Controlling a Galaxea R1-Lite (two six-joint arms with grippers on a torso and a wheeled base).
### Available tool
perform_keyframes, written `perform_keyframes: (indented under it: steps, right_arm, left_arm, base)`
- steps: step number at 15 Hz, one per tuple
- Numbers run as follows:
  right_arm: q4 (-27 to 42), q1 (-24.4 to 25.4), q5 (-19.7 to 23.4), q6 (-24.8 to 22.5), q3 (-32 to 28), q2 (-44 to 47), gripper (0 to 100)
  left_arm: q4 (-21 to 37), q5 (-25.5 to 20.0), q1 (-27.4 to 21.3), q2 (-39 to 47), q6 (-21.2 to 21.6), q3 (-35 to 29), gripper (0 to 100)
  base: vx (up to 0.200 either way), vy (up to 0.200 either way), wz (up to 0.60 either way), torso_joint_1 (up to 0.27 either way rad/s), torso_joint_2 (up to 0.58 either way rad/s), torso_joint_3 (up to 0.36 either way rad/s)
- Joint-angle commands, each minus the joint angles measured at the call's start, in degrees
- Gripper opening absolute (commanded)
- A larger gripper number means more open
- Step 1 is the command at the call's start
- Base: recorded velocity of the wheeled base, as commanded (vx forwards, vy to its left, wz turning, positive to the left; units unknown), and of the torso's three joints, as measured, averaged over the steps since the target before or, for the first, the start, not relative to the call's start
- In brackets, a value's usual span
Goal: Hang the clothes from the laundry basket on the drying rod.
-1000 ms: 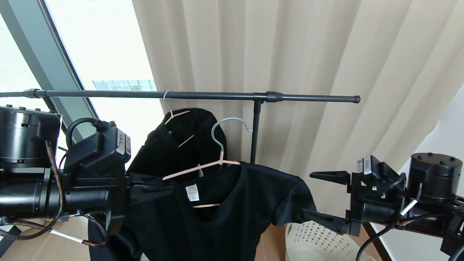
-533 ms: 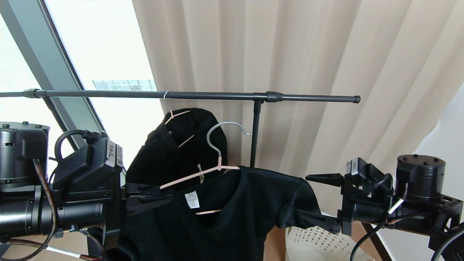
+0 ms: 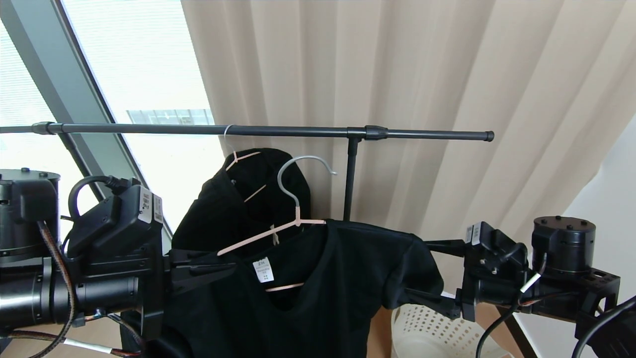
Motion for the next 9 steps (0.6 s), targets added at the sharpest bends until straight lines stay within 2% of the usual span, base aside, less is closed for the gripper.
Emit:
perform_keyframes:
  steps: [1, 3, 4, 7, 9]
  right_arm:
    - [-0.02, -0.39, -0.37, -0.16, -0.28, 1.12, 100]
    - [-0.11, -0.56, -2.57, -0.07, -0.72, 2.00, 100]
    - [-0.11, -0.56, -3.54, -0.07, -1.07, 2.17, 0]
    - [-0.11, -1.09, -4.33, 0.10, -1.34, 0.59, 0]
    - [-0.11, -3.37, -4.24, 0.19, -1.43, -1.87, 0]
  left_arm:
    - [-0.08, 0.02, 0.01, 0.25, -0.13, 0.00, 0]
    - [-0.08, 0.02, 0.01, -0.37, -0.13, 0.53, 0]
    - [-0.08, 0.02, 0.01, -0.46, -0.13, 0.44, 0]
    - [-0.16, 0.02, 0.10, -0.37, -0.13, 0.71, 0]
    - [-0.16, 0.02, 0.10, -0.46, -0.22, 1.23, 0]
  base:
    - [0.000, 0.000, 0.00, 0.000, 0.00, 0.000]
    - [0.000, 0.000, 0.00, 0.000, 0.00, 0.000]
    - [0.000, 0.000, 0.00, 0.000, 0.00, 0.000]
    - [0.000, 0.000, 0.00, 0.000, 0.00, 0.000]
    - [0.000, 0.000, 0.00, 0.000, 0.00, 0.000]
